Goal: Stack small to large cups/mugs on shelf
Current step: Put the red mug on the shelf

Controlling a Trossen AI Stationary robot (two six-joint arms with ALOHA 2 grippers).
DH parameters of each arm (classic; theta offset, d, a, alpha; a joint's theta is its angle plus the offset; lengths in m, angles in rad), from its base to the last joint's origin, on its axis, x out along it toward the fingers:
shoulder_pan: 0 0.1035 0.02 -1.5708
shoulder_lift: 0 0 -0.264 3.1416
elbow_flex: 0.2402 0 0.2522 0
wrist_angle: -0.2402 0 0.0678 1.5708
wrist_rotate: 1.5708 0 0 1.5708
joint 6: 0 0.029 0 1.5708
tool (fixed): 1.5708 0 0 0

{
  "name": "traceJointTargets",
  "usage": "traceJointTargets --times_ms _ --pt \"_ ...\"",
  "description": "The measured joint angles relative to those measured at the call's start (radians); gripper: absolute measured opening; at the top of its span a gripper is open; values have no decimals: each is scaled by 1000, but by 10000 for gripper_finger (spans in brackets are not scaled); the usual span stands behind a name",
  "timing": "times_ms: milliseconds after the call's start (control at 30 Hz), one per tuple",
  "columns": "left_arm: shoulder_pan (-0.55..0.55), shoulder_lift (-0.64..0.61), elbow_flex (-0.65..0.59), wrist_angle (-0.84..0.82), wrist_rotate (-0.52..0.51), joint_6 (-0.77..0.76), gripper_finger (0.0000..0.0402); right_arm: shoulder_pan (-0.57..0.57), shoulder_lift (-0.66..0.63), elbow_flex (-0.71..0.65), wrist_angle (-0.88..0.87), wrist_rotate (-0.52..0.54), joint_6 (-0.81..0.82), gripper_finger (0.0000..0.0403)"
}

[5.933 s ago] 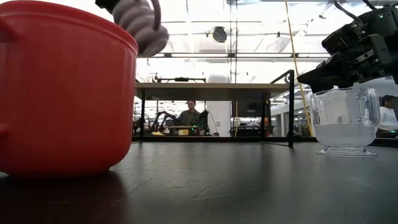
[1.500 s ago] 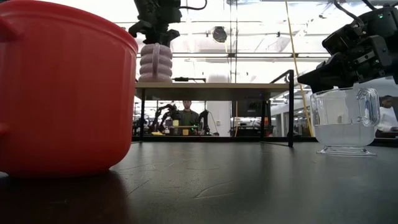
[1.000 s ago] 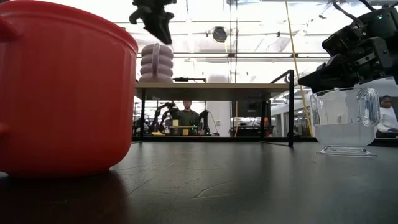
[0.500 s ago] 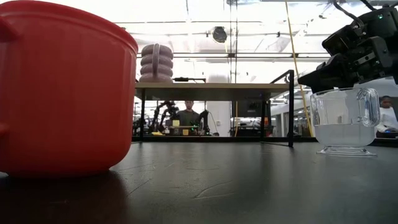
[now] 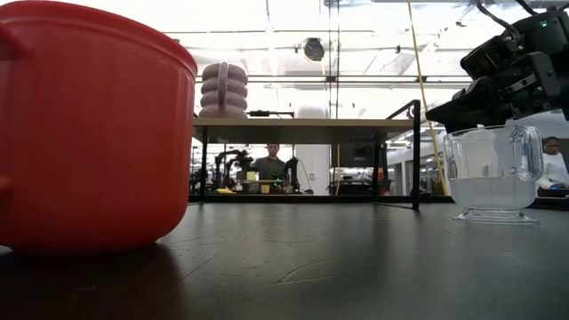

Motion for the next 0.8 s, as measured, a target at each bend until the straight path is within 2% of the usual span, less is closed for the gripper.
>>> traceJointTargets --times_ms 200,367,567,633,800 --pt "1 -199 -244 197 -19 -80 1 0 0 0 0 0 0 0" --pt "1 -368 -509 425 -24 -192 0 0 0 0 0 0 -3 0" --pt "-33 -481 -788 631 19 -310 0 0 0 0 0 0 -7 0" --pt "-55 -506 -850 696 25 -331 0 0 0 0 0 0 -7 0" --pt "-107 -550 -949 745 -16 -342 0 0 0 0 0 -1 -4 0"
